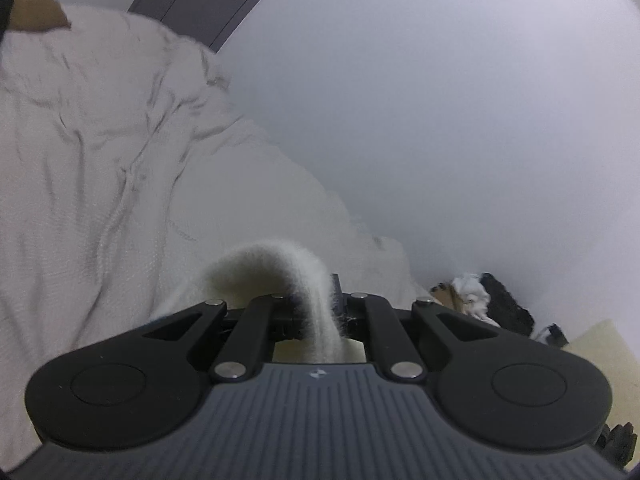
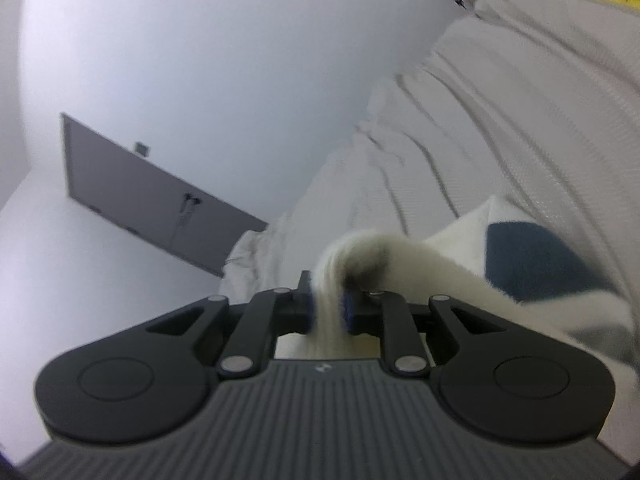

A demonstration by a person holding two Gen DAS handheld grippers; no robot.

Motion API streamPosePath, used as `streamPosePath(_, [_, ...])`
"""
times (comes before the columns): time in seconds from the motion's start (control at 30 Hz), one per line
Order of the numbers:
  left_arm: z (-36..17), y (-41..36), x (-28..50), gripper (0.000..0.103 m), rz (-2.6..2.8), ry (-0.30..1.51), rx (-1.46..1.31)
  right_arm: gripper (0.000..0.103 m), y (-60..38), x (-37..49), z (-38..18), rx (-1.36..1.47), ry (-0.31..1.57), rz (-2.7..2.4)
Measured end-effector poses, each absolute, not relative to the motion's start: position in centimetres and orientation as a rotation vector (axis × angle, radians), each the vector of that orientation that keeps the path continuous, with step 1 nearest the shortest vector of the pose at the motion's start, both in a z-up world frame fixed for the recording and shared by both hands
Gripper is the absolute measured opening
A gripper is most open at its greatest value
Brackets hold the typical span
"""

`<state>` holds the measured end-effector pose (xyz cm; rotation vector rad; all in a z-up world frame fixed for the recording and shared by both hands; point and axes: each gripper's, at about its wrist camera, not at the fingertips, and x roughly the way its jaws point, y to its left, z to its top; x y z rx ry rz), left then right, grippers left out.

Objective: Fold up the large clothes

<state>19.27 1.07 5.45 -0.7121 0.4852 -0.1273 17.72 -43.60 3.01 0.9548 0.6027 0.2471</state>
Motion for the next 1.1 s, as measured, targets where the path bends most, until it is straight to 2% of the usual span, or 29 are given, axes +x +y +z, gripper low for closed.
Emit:
streamPosePath(0.27, [-2.1,2.1,28.0,0.008,-0.131,0.536,-0.752,0.018,-43.7,25.7,-4.4,0.967,0.651,0.264])
streamPosePath(0.5, [-4.6,1.1,32.9,0.008,-0.149,0.507,-0.615,0.018,-44.3,31.4,-8.5,0.975,0.681,0.28])
streamPosePath(0.67, [-7.6,1.5,35.1,0.008,-0.119,0.59,-0.628,0.018,-44.3,33.4,-11.1,0.964,0.724,0.282])
streamPosePath(0.9, [-7.1,1.3,34.3,0.013,-0.128,0.626,-0.602,0.02,-43.4,31.8,-9.9,0.873,0.716,0.304])
streamPosePath(0.93, [-6.8,1.2,33.8,0.018,-0.129,0.623,-0.599,0.024,-43.1,31.4,-9.4,0.846,0.712,0.306])
streamPosePath(0.97, [-6.5,1.1,33.4,0.031,-0.13,0.621,-0.6,0.027,-42.8,31.1,-8.9,0.821,0.708,0.307])
streamPosePath(1.0, [-6.1,0.9,32.7,0.041,-0.13,0.611,-0.599,0.04,-42.4,30.8,-8.3,0.797,0.701,0.309])
streamPosePath(1.03, [-5.6,0.7,31.9,0.059,-0.125,0.591,-0.592,0.057,-42.1,30.3,-7.8,0.774,0.687,0.313])
streamPosePath(1.1, [-4.4,0.0,30.3,0.062,-0.126,0.549,-0.548,0.071,-41.5,29.3,-6.7,0.741,0.657,0.337])
